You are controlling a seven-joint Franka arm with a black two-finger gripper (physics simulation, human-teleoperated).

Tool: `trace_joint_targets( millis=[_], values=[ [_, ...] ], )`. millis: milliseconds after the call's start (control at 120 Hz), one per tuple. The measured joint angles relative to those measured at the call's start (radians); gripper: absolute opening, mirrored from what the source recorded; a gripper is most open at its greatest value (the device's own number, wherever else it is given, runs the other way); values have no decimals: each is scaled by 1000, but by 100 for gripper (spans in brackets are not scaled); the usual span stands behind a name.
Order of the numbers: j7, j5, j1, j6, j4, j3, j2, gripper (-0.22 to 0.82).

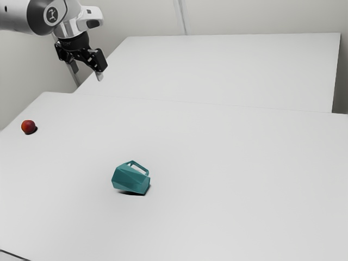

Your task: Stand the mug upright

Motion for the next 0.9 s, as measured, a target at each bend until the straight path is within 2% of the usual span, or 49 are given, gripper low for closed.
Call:
trace_joint_targets(
  millis=[358,500,792,900],
  values=[
    [4,1,22,3,-34,5,-1,60],
    [7,-88,99,0,-44,12,37,60],
    [11,-422,287,-3,-183,14,119,60],
    [12,-514,327,-2,-226,14,161,60]
  ],
)
